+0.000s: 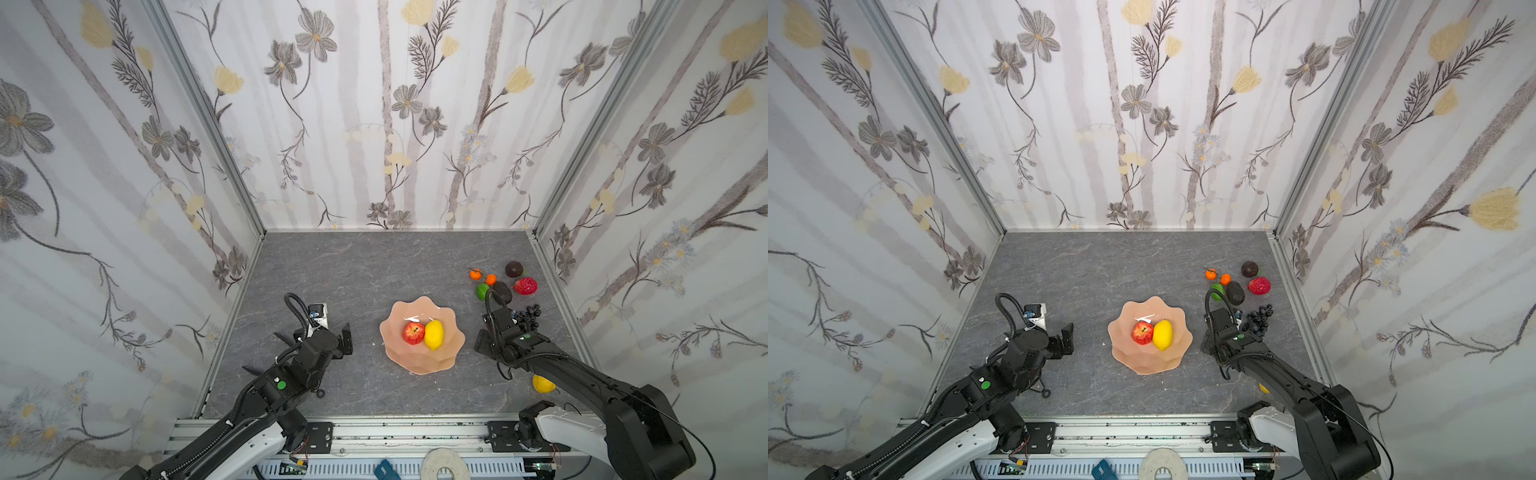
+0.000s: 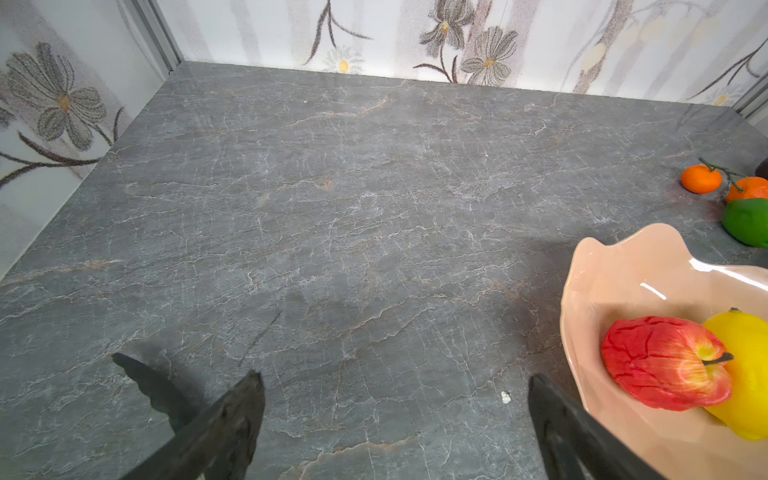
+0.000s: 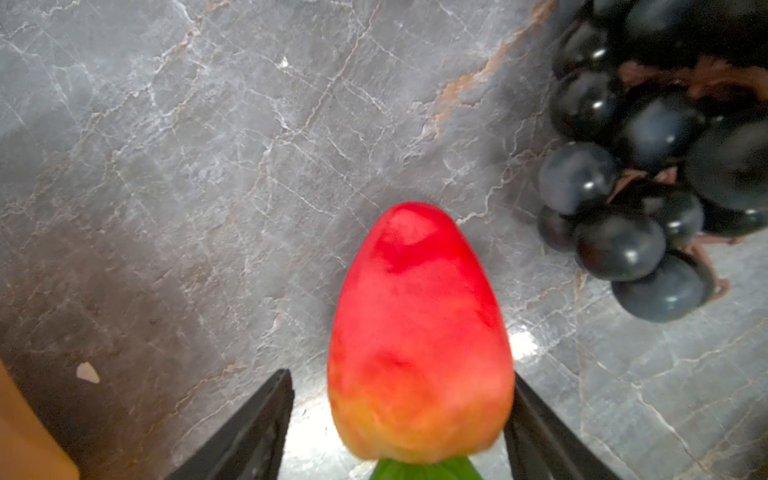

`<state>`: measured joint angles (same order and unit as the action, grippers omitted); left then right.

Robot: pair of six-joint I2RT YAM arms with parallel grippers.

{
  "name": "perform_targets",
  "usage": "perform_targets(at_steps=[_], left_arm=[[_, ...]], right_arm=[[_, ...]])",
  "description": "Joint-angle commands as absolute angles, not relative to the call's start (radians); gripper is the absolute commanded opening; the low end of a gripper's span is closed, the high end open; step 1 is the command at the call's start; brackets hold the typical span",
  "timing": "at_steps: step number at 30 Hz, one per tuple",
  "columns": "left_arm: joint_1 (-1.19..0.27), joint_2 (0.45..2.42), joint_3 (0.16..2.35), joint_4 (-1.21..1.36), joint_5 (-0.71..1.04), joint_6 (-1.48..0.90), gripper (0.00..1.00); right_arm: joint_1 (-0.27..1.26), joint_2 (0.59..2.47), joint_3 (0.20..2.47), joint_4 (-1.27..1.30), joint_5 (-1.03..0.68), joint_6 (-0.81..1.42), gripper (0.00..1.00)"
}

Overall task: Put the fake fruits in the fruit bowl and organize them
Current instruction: 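Carry the red strawberry toward the bowl while the left gripper reaches toward it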

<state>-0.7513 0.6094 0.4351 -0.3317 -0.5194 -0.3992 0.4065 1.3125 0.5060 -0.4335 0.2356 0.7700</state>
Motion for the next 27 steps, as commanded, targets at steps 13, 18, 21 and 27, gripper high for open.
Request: perform_targets(at_steps=[13,18,21,27], left_arm=[[-0.75,0.598,0.416,-0.281,-0.531,-0.391,1.0],[-0.751,0.6,0.41,-0.27,-0.53,-0.392,1.0],[-0.751,0.607,0.41,-0.261,-0.526,-0.391,1.0],[-0.75,0.611,0.407,-0.202,-0.435,-0.413,1.0]], right_arm=[[0.409,1.304,0.482,-0.326,0.269,0.773,0.61],[0.41,1.275,0.479,-0.329,0.274,0.759,0.58],[0.419,1.238,0.485,-0.333,0.265,0.742,0.58],[0.444,1.109,0.537,-0.367,0.204,0.678,0.57]])
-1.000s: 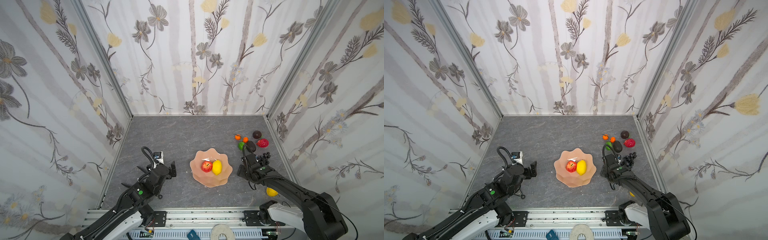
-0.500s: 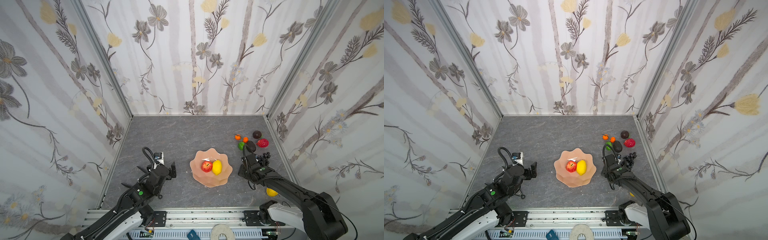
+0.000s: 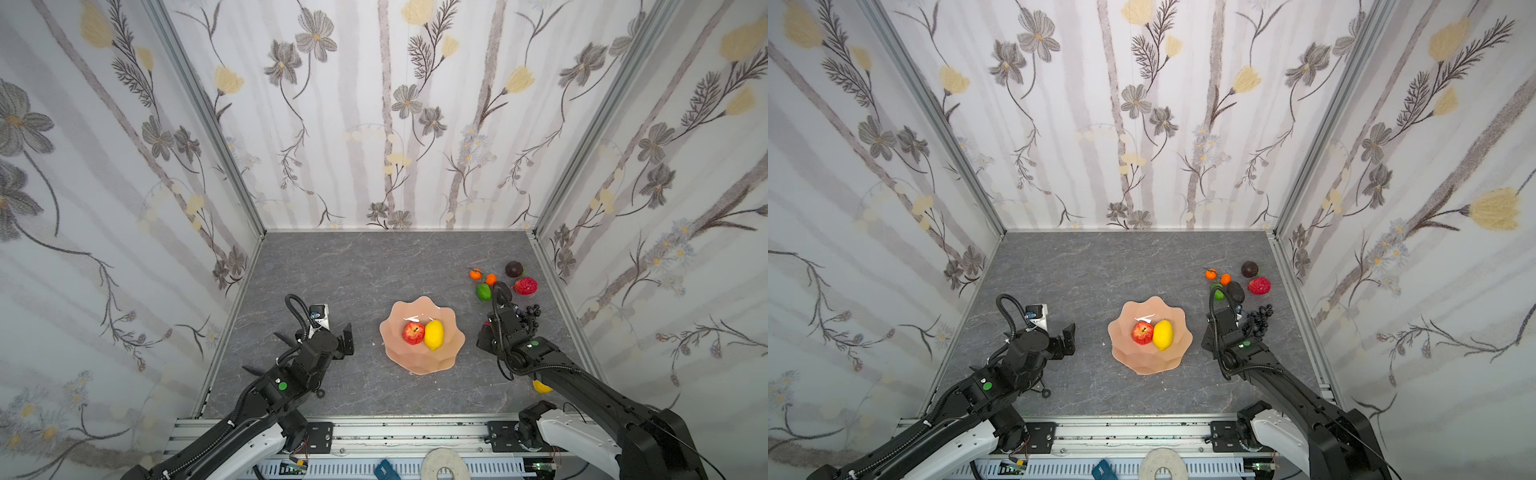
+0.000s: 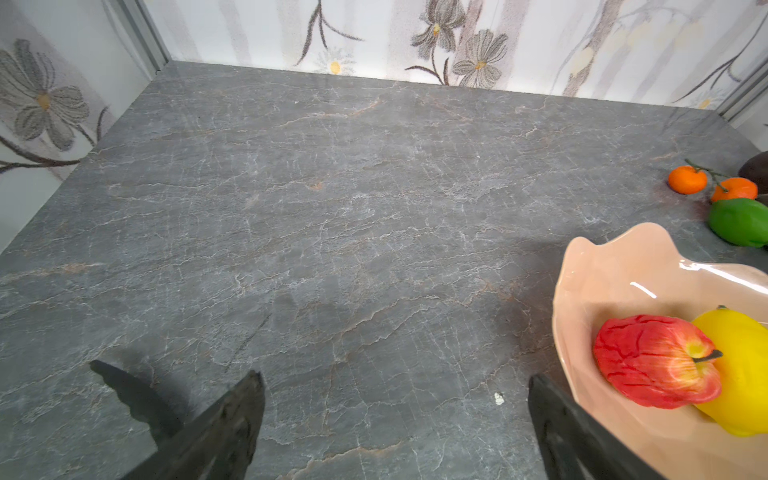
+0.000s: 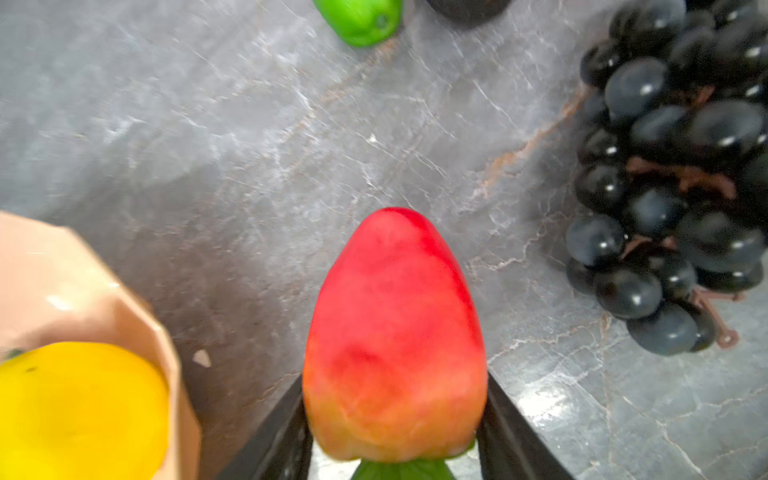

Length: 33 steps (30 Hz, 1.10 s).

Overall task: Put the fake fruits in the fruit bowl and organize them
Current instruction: 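Carry the red strawberry toward the bowl while the left gripper reaches toward it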

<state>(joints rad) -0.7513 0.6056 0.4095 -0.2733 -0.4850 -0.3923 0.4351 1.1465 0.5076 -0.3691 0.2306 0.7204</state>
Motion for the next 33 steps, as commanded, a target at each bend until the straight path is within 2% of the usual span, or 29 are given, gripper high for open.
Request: perform_targets(at_steps=[1,10,16,23,27,33], left_arm=[[-0.75,0.623,0.407,-0.181,-0.409,-0.431,1.0],[-0.785,0.838,0.53,-0.027,-0.16,-0.746,1.0],[-0.908,0.939,0.576,0.095,-0.16,-0.869,1.0],[-0.942,0.973,0.558,0.239,-0.111,-0.972,0.97],[-0.943,0.958,0.531,0.315,-0.072,-1.014,0.94],[-0.942,0.948,0.543,0.266,-0.063,-1.017,0.84]], right_arm=[[0.448,1.088,0.554,-0.372,0.187,0.661,0.57],[0.593,1.069,0.726,-0.374,0.091,0.538,0.56],[0.752,1.177,0.775,-0.244,0.051,0.491,0.56],[0.923,1.266,0.77,-0.046,0.014,0.46,0.57],[0.966,1.31,0.775,0.001,0.006,0.451,0.57],[0.997,1.308,0.767,0.06,-0.006,0.445,0.57]])
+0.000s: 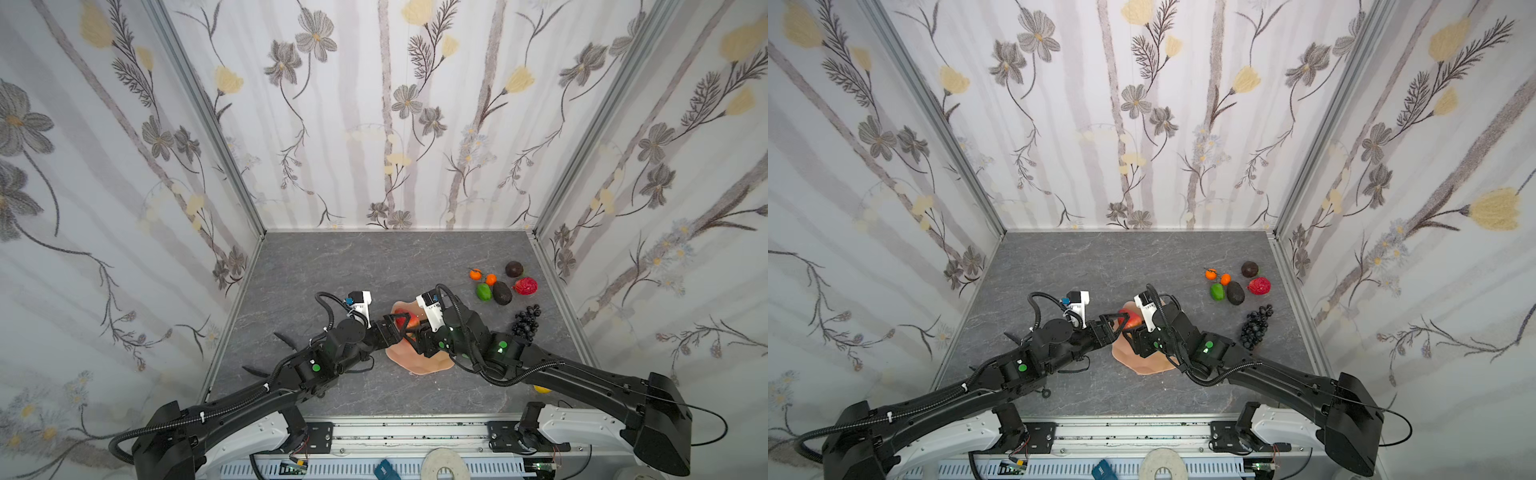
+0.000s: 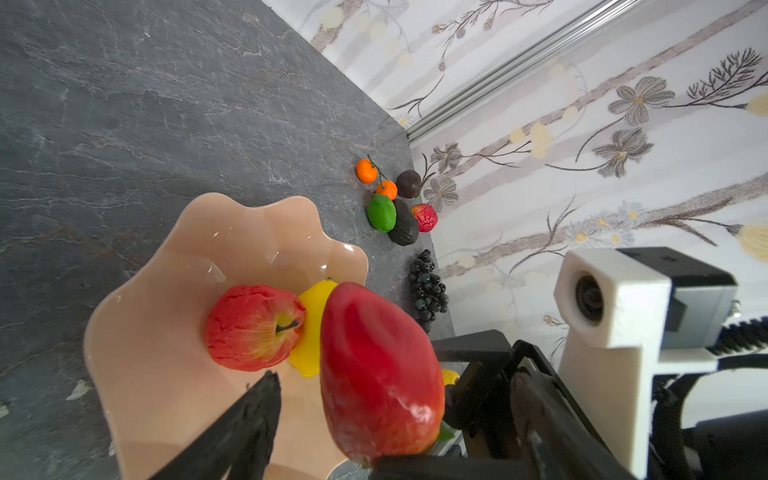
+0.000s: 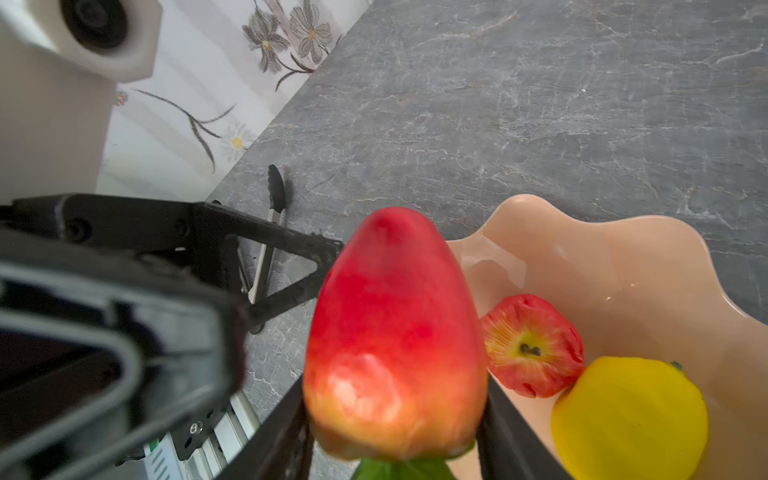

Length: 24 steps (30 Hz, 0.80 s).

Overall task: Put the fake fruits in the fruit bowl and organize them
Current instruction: 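Carry the red strawberry toward the bowl while the left gripper reaches toward it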

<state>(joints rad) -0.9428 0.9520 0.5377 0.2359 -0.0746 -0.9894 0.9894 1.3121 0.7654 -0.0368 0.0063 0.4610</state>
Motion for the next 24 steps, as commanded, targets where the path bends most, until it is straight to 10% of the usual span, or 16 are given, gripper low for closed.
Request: perform_targets(at_steps=[1,24], left_arm=[[-0.942,0.951,0.545,0.258,-0.062,-1.017,0.83],[-0.942,0.992,0.591,0.212,-0.04,-1.067,0.43]], right_arm=[[0.999,1.306,0.763,0.07,-0.01,0.446,0.57],[1.035,1.269,0.706,0.156,0.02,0.456,0.65]])
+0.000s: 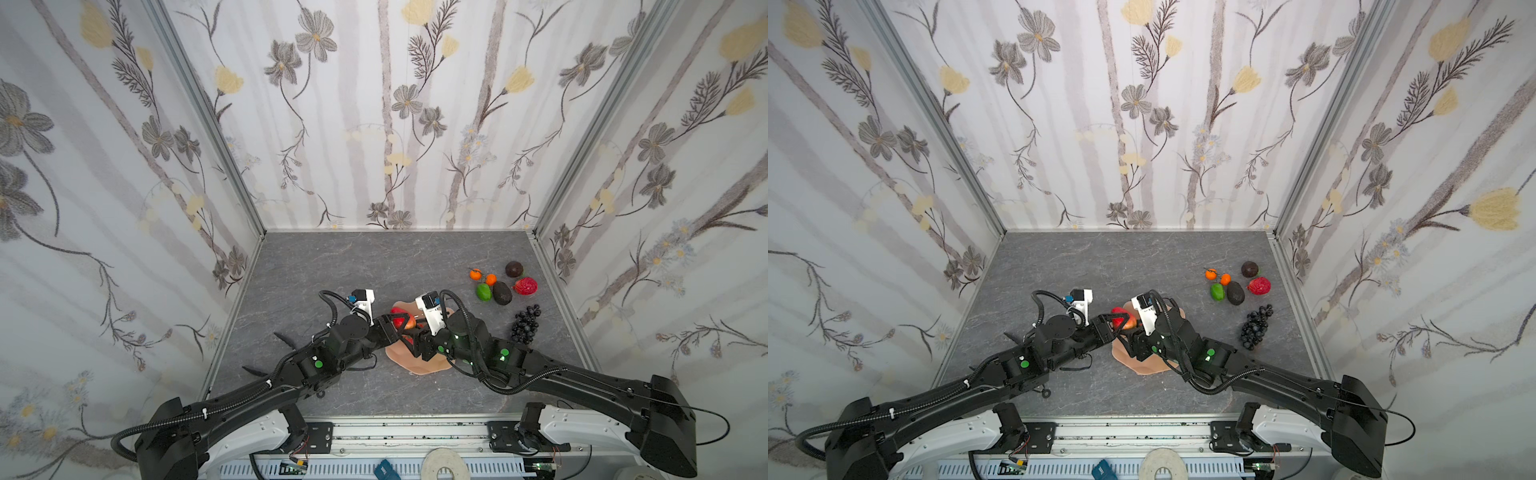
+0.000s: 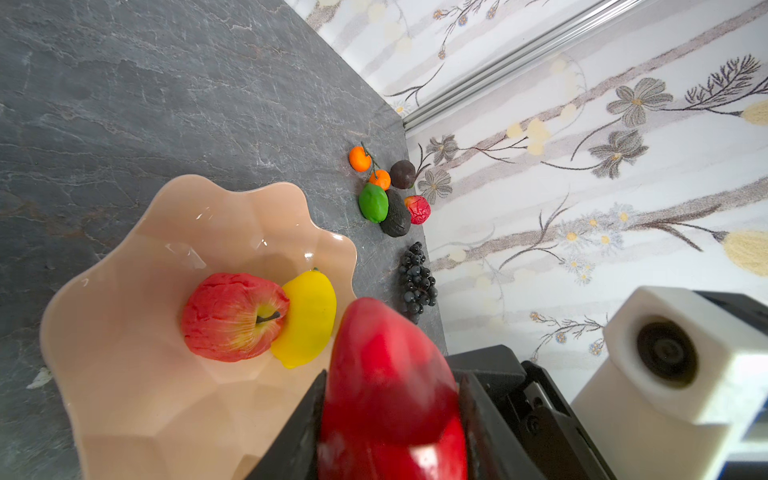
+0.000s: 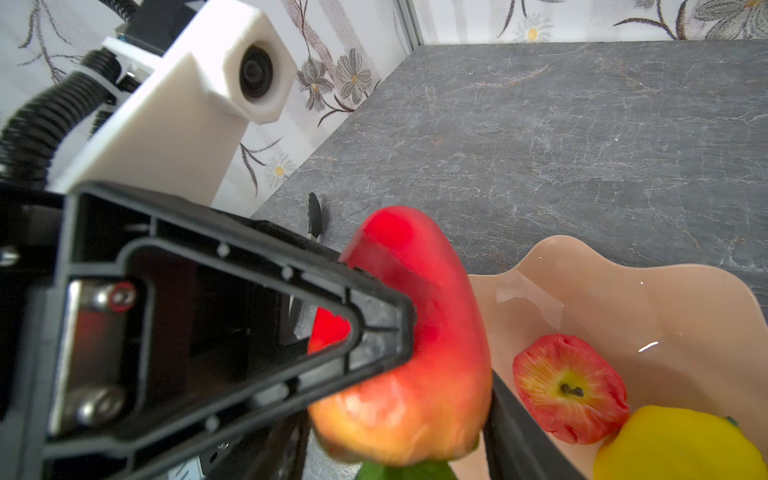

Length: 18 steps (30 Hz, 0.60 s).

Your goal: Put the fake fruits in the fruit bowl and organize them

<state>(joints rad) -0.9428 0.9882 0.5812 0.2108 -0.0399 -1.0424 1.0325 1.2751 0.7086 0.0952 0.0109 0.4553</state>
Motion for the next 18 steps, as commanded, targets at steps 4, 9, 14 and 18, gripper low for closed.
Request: perform_targets(at_steps=[4,9,14,18], left_arm=[[-0.938,0.996,0.592,0.209,-0.058,-1.106,0.42],[-0.928,0.994,0.605,0.18,-0.117,-1.231,0.41],[-0.922,0.981,0.587,0.165,-0.197,-1.357,0.41],[-0.919,0.99,0.565,0.208,-0.212,-1.46,0.41]], right_arm=[[1.038,1.232,0.701,0.143,0.081,0.464,0.83],[1.039,1.074,0.627,0.158,0.2,0.467,0.93],[1.038,0.947,0.464,0.351,0.253,0.499,0.92],[1.039,0.922,0.342,0.56,0.271,0.529,0.82]])
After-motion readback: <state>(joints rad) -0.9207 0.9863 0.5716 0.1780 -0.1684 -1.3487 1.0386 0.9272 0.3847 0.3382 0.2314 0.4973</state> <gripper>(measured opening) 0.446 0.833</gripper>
